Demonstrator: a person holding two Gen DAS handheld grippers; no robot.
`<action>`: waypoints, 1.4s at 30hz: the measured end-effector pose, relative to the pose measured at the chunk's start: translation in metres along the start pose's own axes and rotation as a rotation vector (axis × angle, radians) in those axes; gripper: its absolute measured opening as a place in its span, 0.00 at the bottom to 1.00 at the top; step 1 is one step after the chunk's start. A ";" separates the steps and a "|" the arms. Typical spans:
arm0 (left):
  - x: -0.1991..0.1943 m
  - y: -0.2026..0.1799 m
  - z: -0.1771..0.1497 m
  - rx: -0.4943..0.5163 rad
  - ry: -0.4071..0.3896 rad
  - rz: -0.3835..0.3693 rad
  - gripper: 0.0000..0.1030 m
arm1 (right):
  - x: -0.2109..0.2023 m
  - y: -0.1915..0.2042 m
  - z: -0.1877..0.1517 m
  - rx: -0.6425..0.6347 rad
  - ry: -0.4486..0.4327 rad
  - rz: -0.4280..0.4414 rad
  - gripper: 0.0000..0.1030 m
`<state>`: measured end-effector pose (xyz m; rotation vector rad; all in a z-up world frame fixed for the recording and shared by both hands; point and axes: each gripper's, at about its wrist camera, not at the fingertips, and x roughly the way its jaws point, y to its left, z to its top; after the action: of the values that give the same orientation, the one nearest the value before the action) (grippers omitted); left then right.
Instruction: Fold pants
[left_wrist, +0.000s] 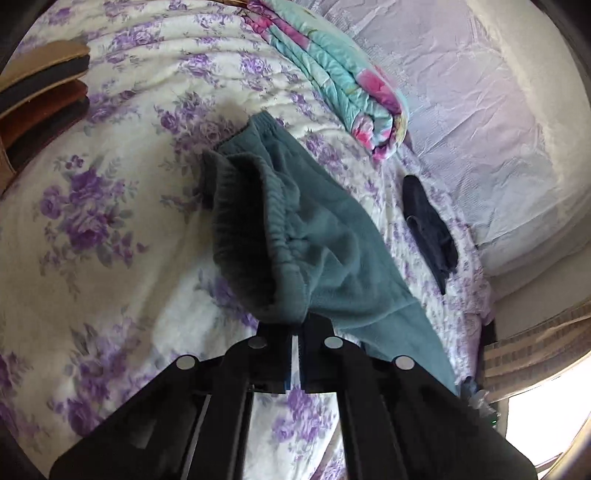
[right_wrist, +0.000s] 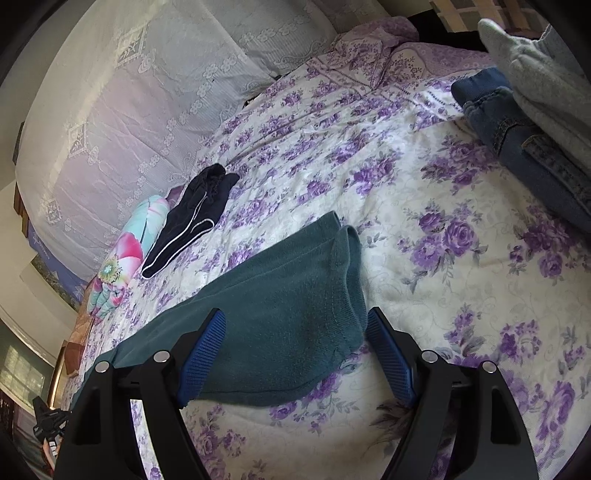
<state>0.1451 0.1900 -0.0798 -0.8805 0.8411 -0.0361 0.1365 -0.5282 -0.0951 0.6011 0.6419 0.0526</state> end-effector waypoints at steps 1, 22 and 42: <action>-0.003 0.003 0.001 -0.001 -0.006 -0.010 0.01 | -0.004 0.001 0.001 0.005 -0.014 0.000 0.77; 0.002 0.046 0.004 -0.018 0.039 -0.133 0.02 | 0.020 0.011 0.057 -0.090 0.042 -0.224 0.44; -0.040 0.053 0.024 -0.045 0.049 -0.183 0.02 | -0.125 0.052 -0.002 -0.236 -0.106 0.006 0.05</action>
<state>0.1179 0.2550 -0.0829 -1.0008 0.8070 -0.1997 0.0413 -0.5121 0.0001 0.3756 0.5223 0.0998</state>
